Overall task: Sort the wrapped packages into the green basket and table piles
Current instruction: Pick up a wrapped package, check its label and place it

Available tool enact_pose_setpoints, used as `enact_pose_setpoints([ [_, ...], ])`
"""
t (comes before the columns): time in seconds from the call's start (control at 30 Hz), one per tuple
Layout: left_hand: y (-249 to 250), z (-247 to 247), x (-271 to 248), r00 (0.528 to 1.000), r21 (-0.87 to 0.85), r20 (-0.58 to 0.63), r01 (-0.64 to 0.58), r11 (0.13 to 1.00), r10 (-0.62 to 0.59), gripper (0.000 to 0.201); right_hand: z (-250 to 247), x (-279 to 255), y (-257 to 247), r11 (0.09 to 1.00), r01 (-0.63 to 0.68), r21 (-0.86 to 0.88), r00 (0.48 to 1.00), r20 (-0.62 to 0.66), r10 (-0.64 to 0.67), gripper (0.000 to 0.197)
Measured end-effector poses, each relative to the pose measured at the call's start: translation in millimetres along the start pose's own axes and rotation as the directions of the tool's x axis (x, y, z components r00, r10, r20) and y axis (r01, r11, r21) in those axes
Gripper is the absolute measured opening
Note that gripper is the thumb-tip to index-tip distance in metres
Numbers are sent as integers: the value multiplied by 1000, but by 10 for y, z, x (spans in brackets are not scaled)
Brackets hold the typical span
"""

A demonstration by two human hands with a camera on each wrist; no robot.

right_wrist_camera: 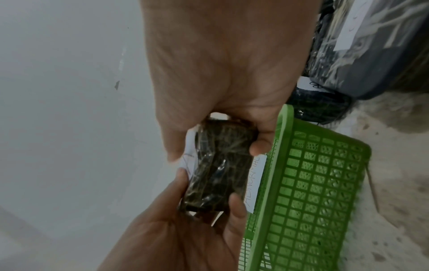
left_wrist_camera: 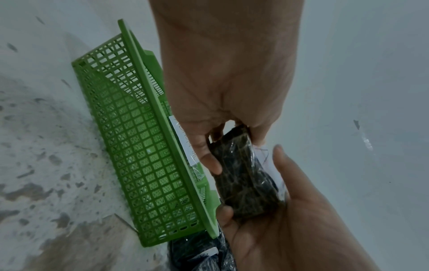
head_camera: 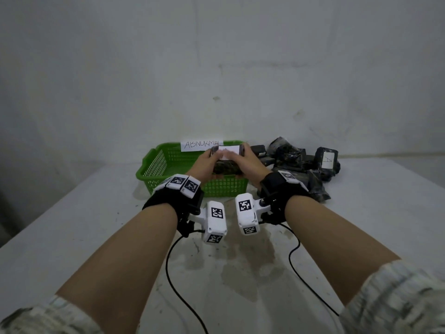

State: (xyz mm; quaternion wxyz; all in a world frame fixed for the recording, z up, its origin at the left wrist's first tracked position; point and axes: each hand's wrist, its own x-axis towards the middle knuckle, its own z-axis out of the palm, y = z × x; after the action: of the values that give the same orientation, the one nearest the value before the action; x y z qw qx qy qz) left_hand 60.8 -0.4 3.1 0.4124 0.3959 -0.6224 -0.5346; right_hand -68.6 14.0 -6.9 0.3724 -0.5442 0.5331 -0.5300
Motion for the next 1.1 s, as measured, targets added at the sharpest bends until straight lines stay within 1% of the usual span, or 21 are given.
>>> enact_pose_setpoints([
  [0.07, 0, 16, -12, 999, -47, 8, 36, 998, -36, 23, -26, -26, 9, 1000, 5, 9, 1000, 6, -5, 49],
  [0.13, 2, 30, -29, 998, -96, 14, 70, 993, -69, 27, -57, -17, 17, 1000, 14, 27, 1000, 0, -14, 48],
  [0.17, -7, 29, -25, 998, -92, 15, 67, 994, -66, 28, -67, -24, 7, 999, 15, 39, 1000, 2, -15, 46],
  [0.23, -16, 24, -24, 1000, -33, 10, 22, 999, -21, 27, -77, -31, -5, 998, -8, 56, 1000, 2, 8, 45],
  [0.3, -21, 7, -10, 1000, 9, -10, -12, 1000, 12, 20, -83, -51, -33, 987, -74, 140, 997, 41, 69, 33],
  [0.37, -18, -1, -5, 999, 22, -33, 2, 1000, -1, 17, -97, -89, -73, 961, -128, 244, 991, 69, 114, 22],
  [0.4, -24, -6, -6, 999, 33, -41, 7, 999, -6, 22, -110, -95, -87, 954, -140, 264, 990, 67, 126, 21],
  [0.43, -40, -12, -6, 999, 57, -45, -2, 998, 4, 32, -119, -94, -95, 953, -144, 266, 989, 57, 134, 23],
  [0.5, -84, -27, -12, 996, 125, -29, -77, 989, 82, 51, -127, -93, -107, 955, -162, 250, 987, 40, 157, 27],
  [0.57, -106, -41, -45, 980, 123, 41, -200, 972, 196, 63, -119, -104, -127, 952, -202, 231, 979, 52, 195, 30],
  [0.6, -109, -57, -52, 966, 122, 89, -252, 960, 243, 68, -119, -106, -129, 946, -228, 228, 974, 59, 221, 34],
  [0.67, -109, -104, -36, 946, 194, 163, -308, 931, 279, 68, -123, -133, -148, 937, -266, 225, 964, 61, 259, 39],
  [0.73, -115, -138, -21, 946, 283, 173, -314, 907, 273, 63, -143, -150, -150, 944, -265, 194, 964, 74, 256, 41],
  [0.8, -116, -140, -18, 960, 301, 137, -274, 913, 243, 55, -175, -160, -138, 960, -218, 177, 974, 96, 204, 43],
  [0.87, -112, -120, -11, 981, 233, 67, -192, 953, 181, 45, -225, -163, -130, 964, -175, 198, 980, 129, 151, 46],
  [0.93, -107, -118, 15, 997, 148, 6, -74, 986, 73, 40, -266, -172, -142, 970, -157, 184, 976, 178, 124, 46],
  [1.0, -104, -125, 33, 1000, 95, -3, 27, 995, -27, 45, -288, -155, -133, 983, -138, 117, 976, 185, 115, 48],
  [1.1, -116, -131, 29, 990, 101, 36, 130, 986, -134, 62, -261, -126, -122, 994, -109, 10, 987, 117, 108, 46],
])
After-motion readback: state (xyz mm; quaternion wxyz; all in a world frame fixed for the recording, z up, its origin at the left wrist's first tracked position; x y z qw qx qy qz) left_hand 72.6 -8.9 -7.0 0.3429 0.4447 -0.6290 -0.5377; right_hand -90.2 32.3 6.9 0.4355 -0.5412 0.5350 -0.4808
